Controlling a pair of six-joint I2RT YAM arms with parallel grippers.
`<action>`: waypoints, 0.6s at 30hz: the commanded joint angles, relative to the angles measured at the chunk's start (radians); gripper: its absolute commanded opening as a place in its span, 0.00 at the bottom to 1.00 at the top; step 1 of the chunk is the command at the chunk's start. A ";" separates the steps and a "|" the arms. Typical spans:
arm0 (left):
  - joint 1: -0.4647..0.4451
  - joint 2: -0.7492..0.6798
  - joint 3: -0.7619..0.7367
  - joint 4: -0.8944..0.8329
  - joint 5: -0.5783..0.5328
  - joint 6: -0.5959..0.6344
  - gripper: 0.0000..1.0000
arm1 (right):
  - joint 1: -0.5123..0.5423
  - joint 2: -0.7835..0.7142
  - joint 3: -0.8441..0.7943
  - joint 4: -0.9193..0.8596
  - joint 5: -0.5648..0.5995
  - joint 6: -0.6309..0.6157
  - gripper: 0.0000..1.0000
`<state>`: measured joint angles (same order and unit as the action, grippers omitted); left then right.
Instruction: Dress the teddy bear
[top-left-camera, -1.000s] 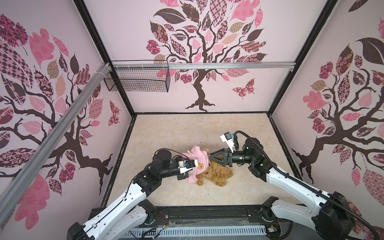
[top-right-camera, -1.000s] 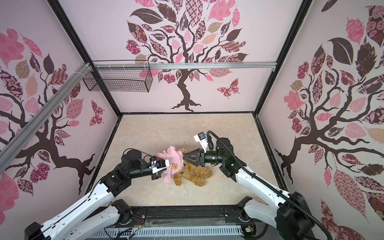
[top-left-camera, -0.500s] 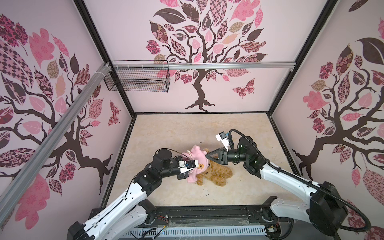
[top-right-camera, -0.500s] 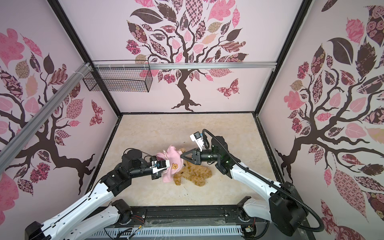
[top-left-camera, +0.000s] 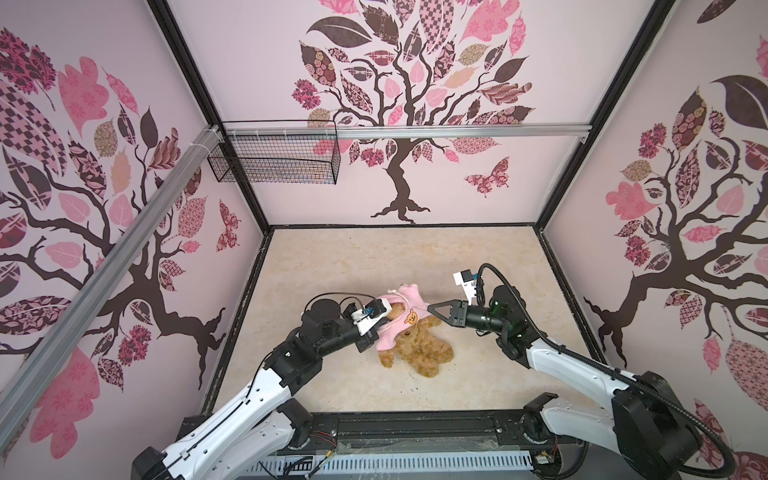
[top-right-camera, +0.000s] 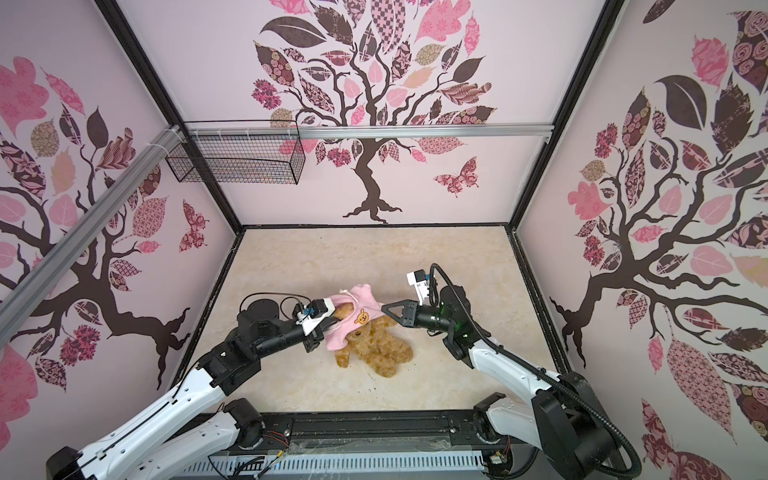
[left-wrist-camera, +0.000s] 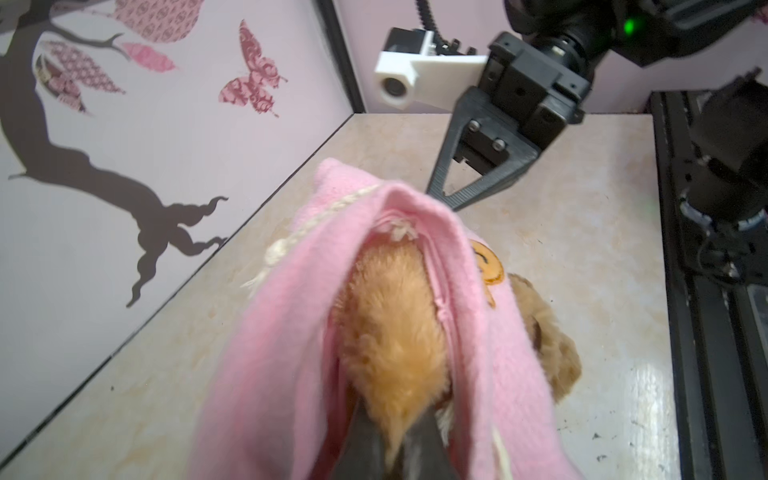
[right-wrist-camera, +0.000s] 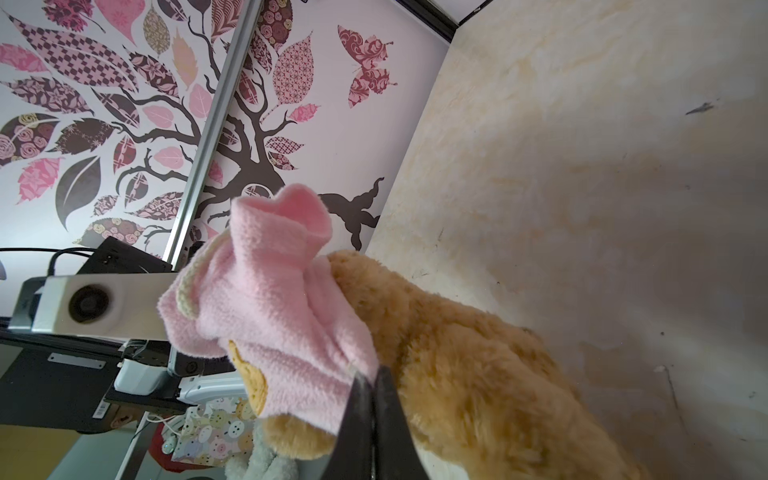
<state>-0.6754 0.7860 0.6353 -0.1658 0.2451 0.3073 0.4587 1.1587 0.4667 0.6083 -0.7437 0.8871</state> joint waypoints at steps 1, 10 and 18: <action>0.017 -0.076 -0.043 0.097 -0.178 -0.235 0.00 | -0.041 -0.014 -0.049 0.029 0.171 0.060 0.00; 0.041 -0.114 -0.139 0.320 -0.158 -0.536 0.00 | -0.039 0.116 -0.128 0.077 0.232 0.065 0.00; 0.024 0.006 -0.089 0.236 0.050 -0.439 0.00 | 0.027 0.211 0.018 0.047 0.164 -0.029 0.00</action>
<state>-0.6483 0.7769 0.4759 0.0143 0.2707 -0.1780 0.4808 1.3247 0.4133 0.7757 -0.6777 0.9333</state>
